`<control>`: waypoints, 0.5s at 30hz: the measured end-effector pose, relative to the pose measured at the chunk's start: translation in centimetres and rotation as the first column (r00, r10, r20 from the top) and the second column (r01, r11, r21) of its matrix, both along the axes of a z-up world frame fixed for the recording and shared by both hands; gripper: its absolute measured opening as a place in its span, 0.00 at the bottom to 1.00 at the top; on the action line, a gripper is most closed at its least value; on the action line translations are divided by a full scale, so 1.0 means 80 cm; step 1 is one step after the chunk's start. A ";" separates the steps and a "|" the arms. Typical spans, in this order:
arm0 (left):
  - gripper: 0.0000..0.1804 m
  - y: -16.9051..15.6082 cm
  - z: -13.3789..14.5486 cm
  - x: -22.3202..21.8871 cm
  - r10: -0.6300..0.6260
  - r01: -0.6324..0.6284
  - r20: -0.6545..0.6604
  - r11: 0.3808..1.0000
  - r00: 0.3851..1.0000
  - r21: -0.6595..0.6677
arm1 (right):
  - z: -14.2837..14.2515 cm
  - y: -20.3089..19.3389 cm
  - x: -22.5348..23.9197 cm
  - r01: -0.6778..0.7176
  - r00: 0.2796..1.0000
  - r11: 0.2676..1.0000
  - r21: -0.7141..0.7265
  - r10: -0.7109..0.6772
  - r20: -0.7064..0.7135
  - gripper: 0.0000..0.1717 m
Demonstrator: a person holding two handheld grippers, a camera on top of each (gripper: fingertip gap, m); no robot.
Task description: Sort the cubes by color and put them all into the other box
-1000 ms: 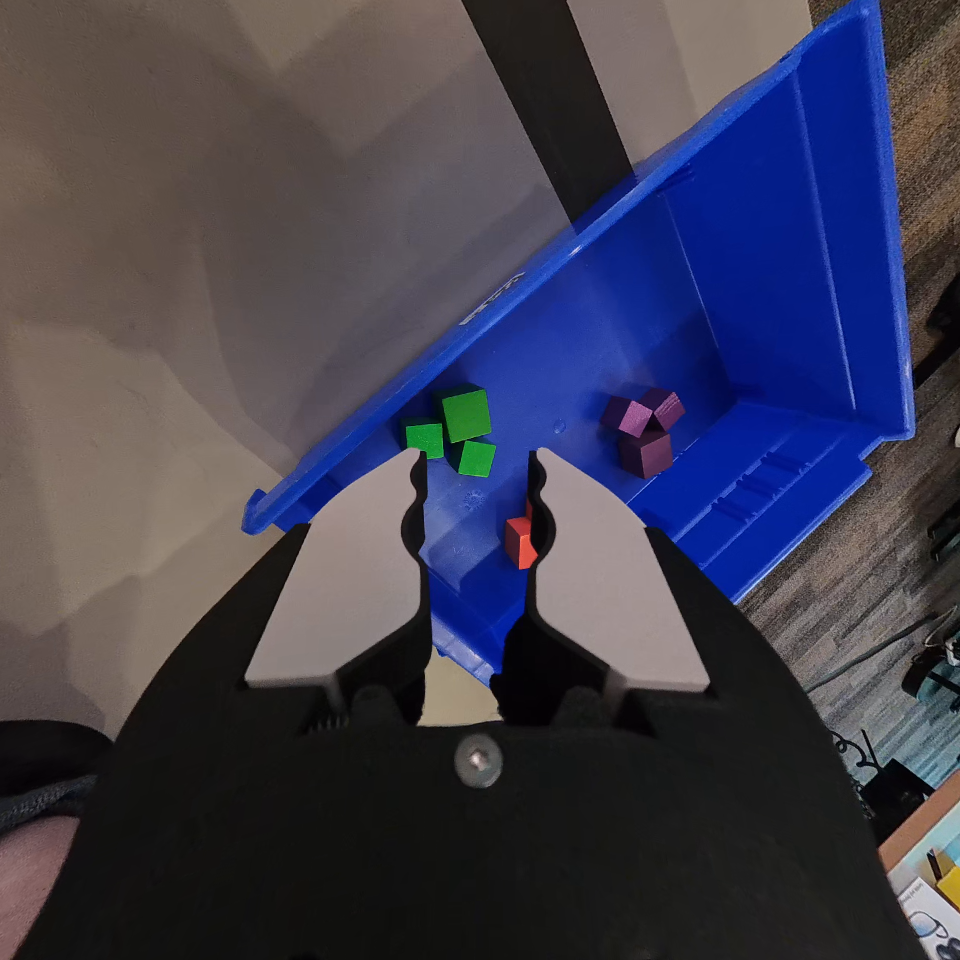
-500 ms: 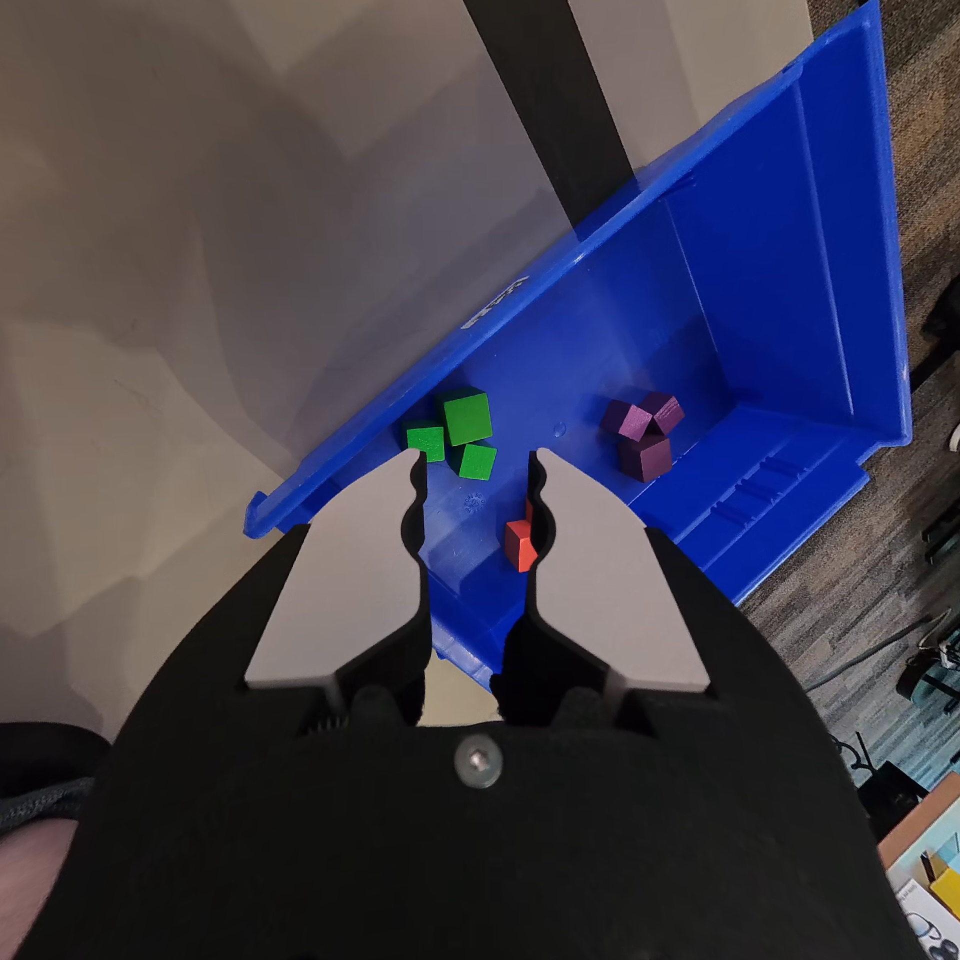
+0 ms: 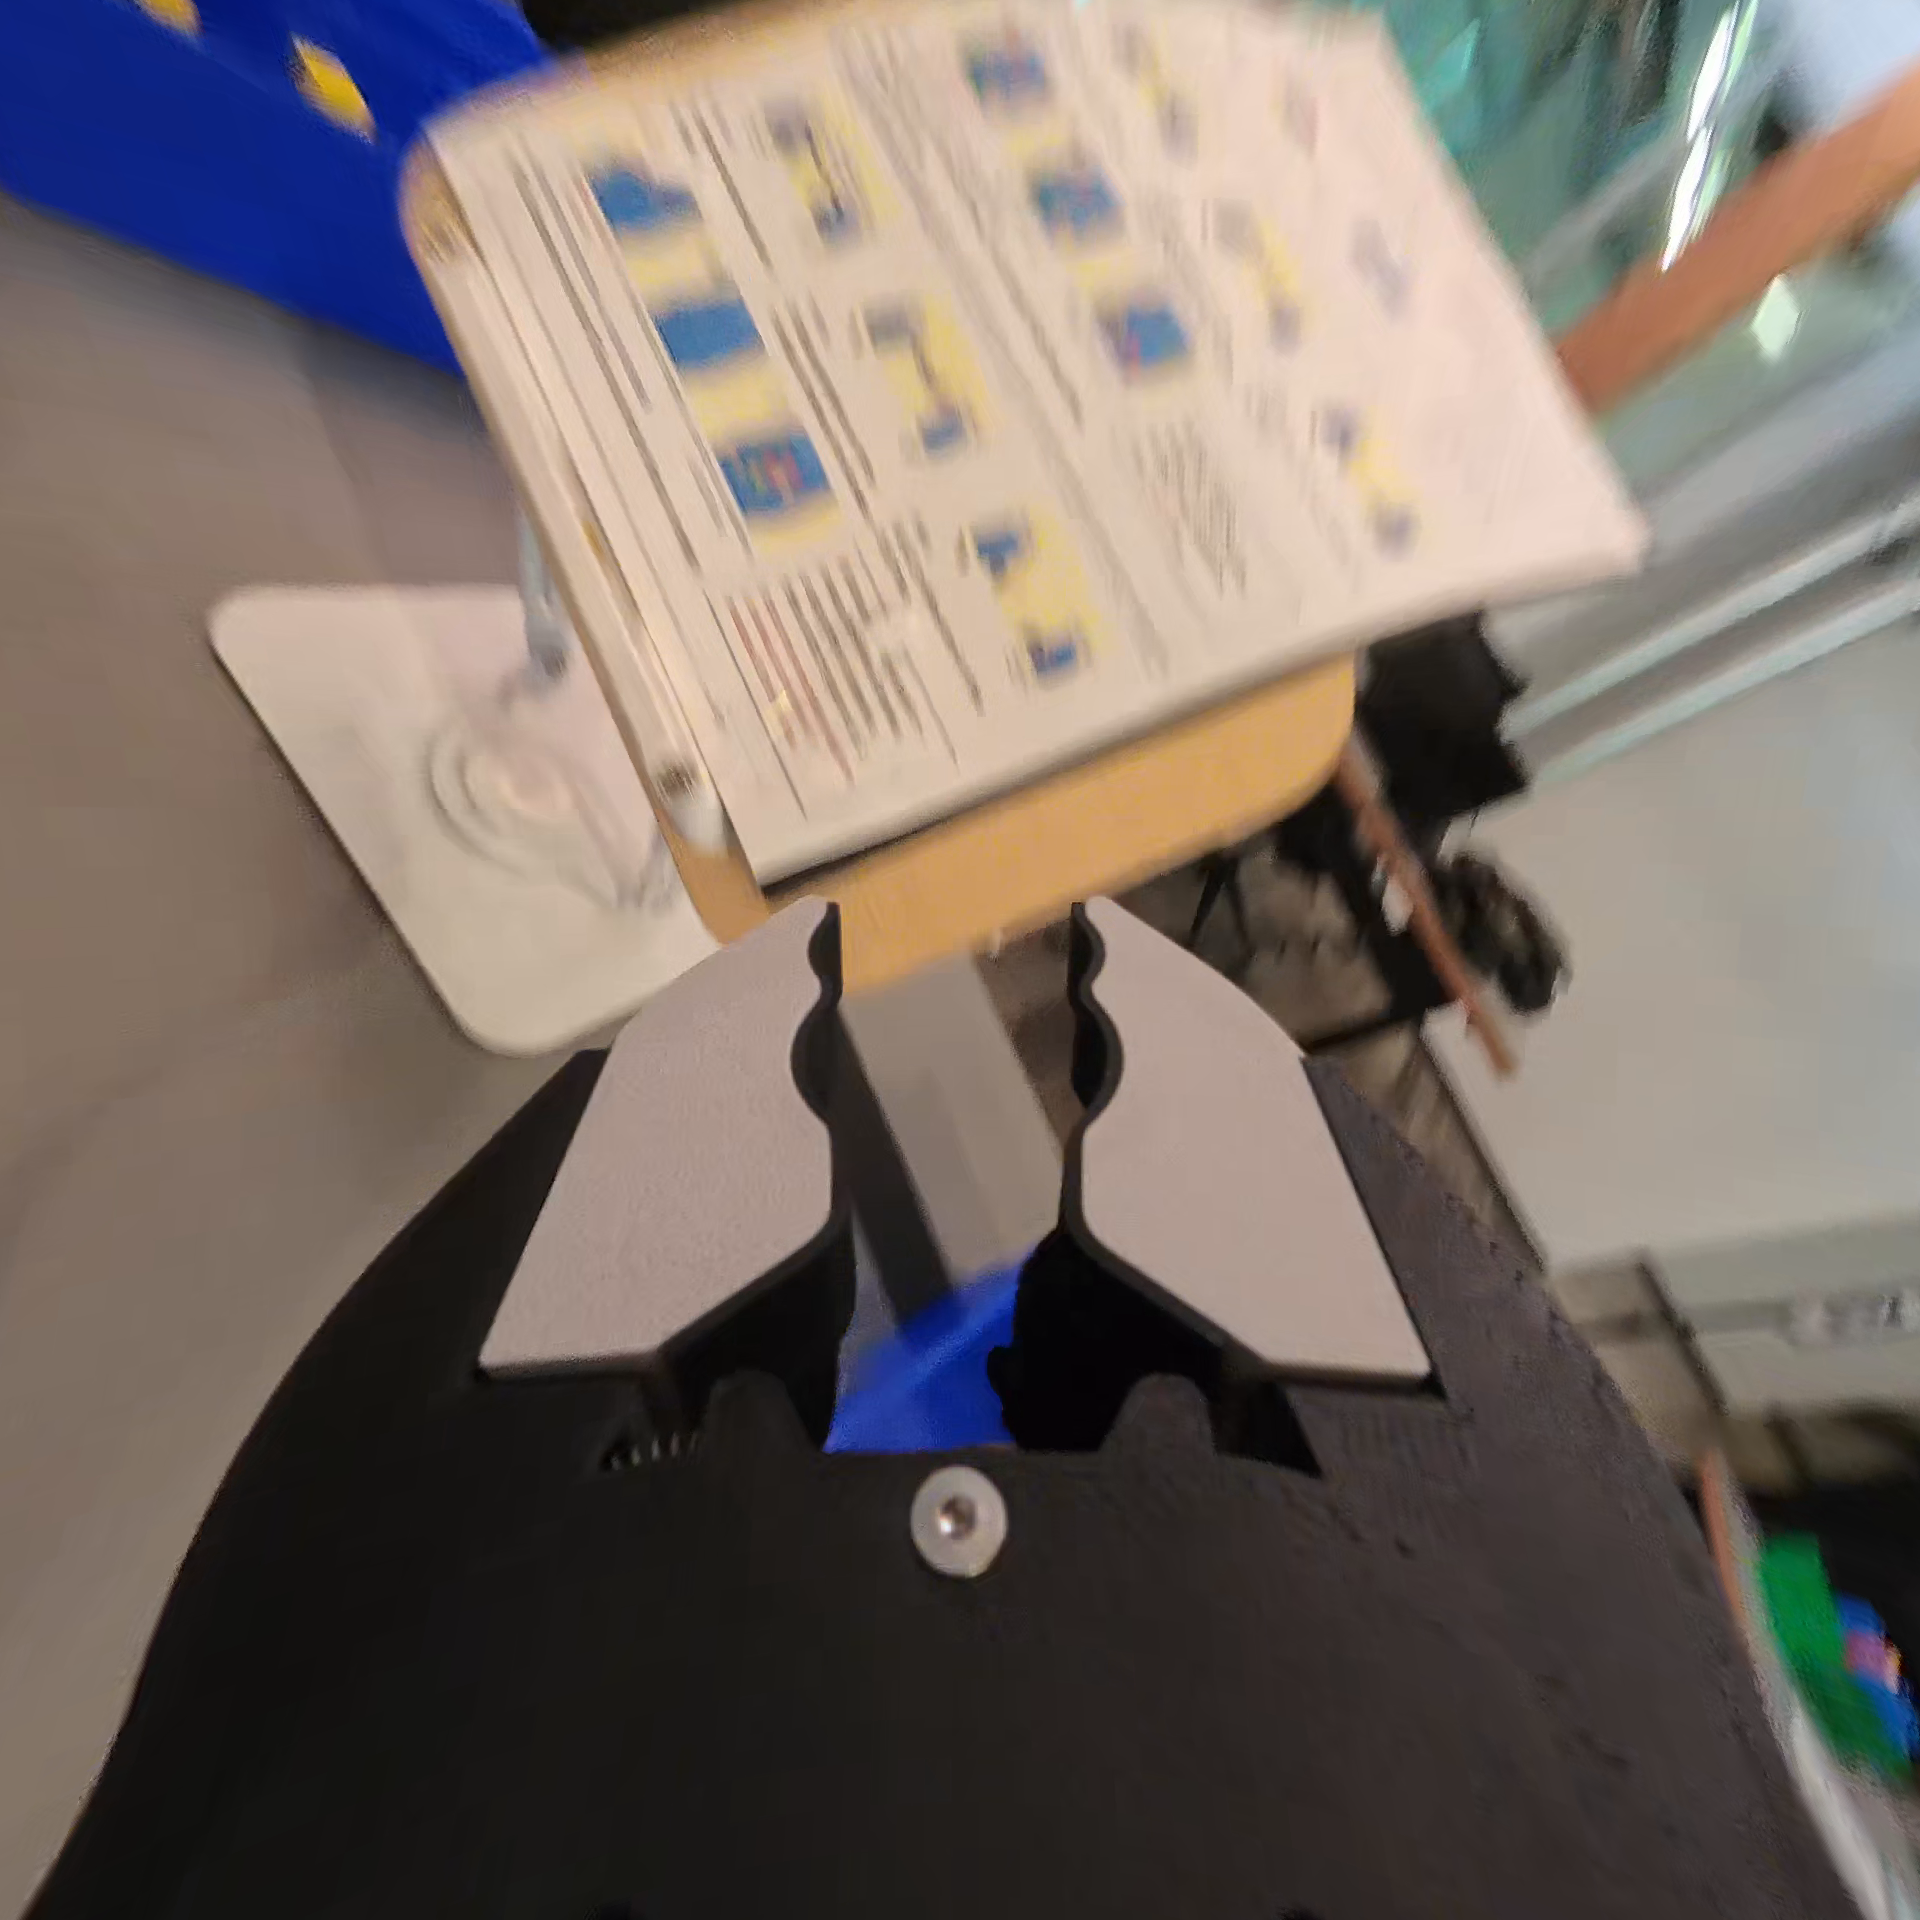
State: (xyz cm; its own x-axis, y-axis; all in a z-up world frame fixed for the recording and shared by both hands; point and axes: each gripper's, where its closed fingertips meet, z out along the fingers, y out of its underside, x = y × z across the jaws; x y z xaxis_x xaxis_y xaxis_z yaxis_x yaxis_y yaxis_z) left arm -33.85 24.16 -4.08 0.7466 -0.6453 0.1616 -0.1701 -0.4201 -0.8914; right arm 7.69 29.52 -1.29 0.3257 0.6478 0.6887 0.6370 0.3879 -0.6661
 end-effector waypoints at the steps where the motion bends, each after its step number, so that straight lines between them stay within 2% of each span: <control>1: 0.12 -0.007 0.018 0.031 -0.068 0.067 0.028 0.997 0.997 0.047 | 0.008 -0.015 -0.022 -0.062 0.998 0.996 0.062 0.064 -0.024 0.24; 4: 0.12 -0.021 0.050 0.125 -0.277 0.258 0.138 0.956 0.951 0.143 | 0.014 -0.054 -0.080 -0.201 0.973 0.963 0.178 0.218 -0.079 0.26; 7: 0.12 -0.034 0.043 0.218 -0.465 0.440 0.226 0.885 0.856 0.153 | 0.001 -0.081 -0.127 -0.289 0.942 0.927 0.238 0.320 -0.105 0.25; 9: 0.12 -0.047 0.037 0.268 -0.566 0.541 0.310 0.823 0.764 0.171 | -0.011 -0.095 -0.148 -0.321 0.929 0.906 0.277 0.358 -0.093 0.24; 12: 0.12 -0.059 0.024 0.316 -0.627 0.628 0.422 0.762 0.654 0.159 | -0.026 -0.111 -0.170 -0.369 0.908 0.881 0.297 0.410 -0.088 0.24; 15: 0.12 -0.068 0.006 0.339 -0.652 0.683 0.444 0.721 0.614 0.115 | -0.035 -0.115 -0.179 -0.375 0.907 0.872 0.316 0.416 -0.072 0.25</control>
